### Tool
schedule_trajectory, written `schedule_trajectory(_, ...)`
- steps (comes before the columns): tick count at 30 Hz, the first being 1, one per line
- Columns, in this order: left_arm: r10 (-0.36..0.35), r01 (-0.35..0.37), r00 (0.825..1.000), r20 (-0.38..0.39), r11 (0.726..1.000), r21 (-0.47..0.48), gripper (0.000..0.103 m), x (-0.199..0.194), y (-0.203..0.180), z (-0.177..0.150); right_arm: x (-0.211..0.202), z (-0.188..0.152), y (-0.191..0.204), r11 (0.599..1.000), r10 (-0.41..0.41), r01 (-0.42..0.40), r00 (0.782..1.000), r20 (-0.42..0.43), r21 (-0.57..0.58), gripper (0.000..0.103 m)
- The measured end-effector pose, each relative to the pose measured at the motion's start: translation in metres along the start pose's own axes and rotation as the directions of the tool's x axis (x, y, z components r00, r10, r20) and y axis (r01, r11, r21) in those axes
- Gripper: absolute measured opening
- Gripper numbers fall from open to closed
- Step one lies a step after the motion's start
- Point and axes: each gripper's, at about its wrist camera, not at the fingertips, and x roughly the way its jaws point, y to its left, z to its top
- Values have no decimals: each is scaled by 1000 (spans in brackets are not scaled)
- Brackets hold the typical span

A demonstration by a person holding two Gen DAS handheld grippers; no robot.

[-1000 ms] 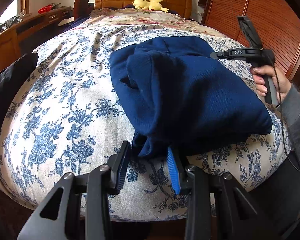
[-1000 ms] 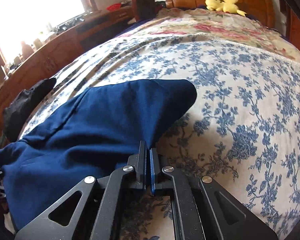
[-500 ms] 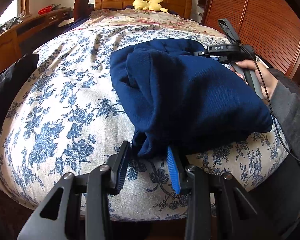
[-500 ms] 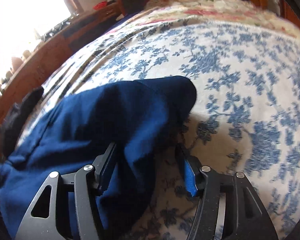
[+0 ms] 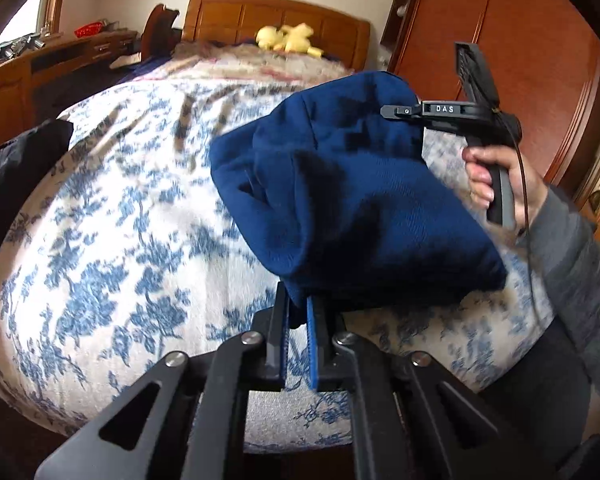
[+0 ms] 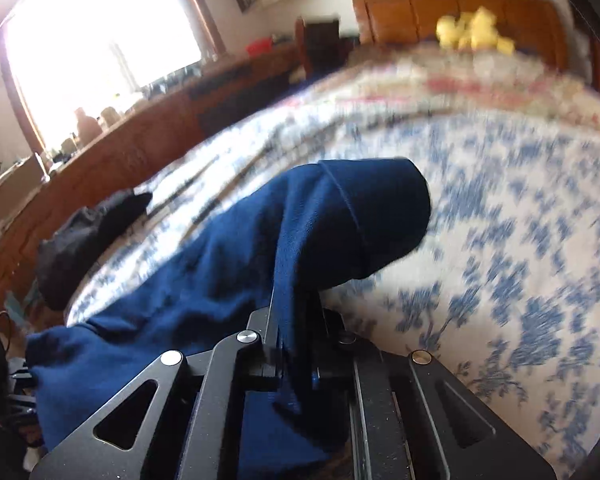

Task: Fold large clothes
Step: 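Lift the folded blazer with both tools and carry it toward the desk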

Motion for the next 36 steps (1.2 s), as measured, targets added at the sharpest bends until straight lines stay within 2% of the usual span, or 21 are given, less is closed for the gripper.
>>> schedule_trajectory(5, 5, -4, 996, 86, 1000, -6, 4, -26, 19, 9, -7, 23, 54, 995, -74, 77, 996, 46, -58, 5)
schedule_trajectory(10, 61, -53, 987, 149, 997, -57, 4, -66, 73, 15, 10, 50, 102, 991, -68, 70, 997, 27, -117, 5)
schedule_trajectory(13, 118, -104, 975, 189, 991, -84, 4, -98, 110, 20, 29, 68, 146, 983, -45, 50, 998, 32, -179, 5)
schedule_trajectory(18, 230, -198, 941, 250, 969, -145, 4, -155, 169, 33, 70, 101, 230, 961, 28, -15, 999, 46, -276, 5)
schedule_trajectory(22, 356, -316, 892, 280, 932, -178, 4, -204, 217, 40, 102, 129, 307, 927, 95, -66, 994, 61, -370, 5)
schedule_trajectory(26, 486, -435, 833, 263, 871, -229, 4, -243, 270, 43, 146, 149, 383, 900, 127, -93, 991, 51, -426, 5)
schedule_trajectory(29, 556, -499, 801, 221, 825, -265, 4, -255, 308, 41, 187, 153, 429, 891, 130, -107, 991, 21, -440, 6)
schedule_trajectory(30, 566, -511, 800, 199, 817, -268, 4, -254, 318, 40, 196, 152, 439, 888, 120, -100, 993, 17, -448, 6)
schedule_trajectory(33, 551, -504, 828, 105, 813, -293, 4, -240, 349, 30, 236, 135, 460, 896, 83, -97, 995, -52, -433, 6)
schedule_trajectory(34, 551, -505, 830, 83, 807, -306, 5, -235, 357, 23, 248, 128, 461, 904, 70, -95, 995, -75, -418, 7)
schedule_trajectory(36, 569, -524, 820, 66, 791, -316, 5, -232, 361, 11, 260, 113, 463, 909, 46, -84, 994, -102, -408, 8)
